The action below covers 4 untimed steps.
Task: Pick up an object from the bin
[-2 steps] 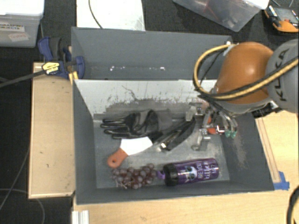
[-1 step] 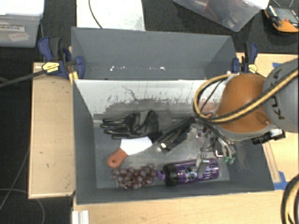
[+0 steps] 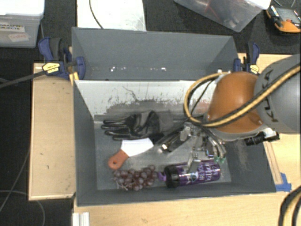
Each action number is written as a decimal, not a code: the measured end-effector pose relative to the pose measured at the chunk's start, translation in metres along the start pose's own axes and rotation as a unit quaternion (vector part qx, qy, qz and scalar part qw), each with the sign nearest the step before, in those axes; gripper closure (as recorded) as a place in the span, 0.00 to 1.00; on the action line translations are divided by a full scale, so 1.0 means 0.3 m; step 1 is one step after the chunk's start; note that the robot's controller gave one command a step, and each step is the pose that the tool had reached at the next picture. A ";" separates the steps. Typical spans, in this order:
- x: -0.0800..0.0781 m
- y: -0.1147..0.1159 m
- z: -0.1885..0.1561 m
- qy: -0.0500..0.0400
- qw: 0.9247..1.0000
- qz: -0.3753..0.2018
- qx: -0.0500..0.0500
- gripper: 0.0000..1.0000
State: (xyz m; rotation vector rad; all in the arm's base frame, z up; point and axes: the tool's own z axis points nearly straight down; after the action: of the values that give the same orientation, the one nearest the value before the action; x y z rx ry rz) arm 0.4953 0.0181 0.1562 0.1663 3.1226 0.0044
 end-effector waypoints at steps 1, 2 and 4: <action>0.025 -0.128 0.214 0.006 1.000 0.018 0.001 0.00; -0.020 -0.129 0.107 -0.005 1.000 0.000 -0.001 0.00; 0.012 -0.211 0.250 0.006 0.997 0.081 -0.004 0.00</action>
Offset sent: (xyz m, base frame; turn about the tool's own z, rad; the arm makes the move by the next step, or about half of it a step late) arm 0.0014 -0.0391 -0.0328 -0.0017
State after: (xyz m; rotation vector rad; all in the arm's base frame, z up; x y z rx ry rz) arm 0.4861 -0.0442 0.0808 0.4204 3.1100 0.0202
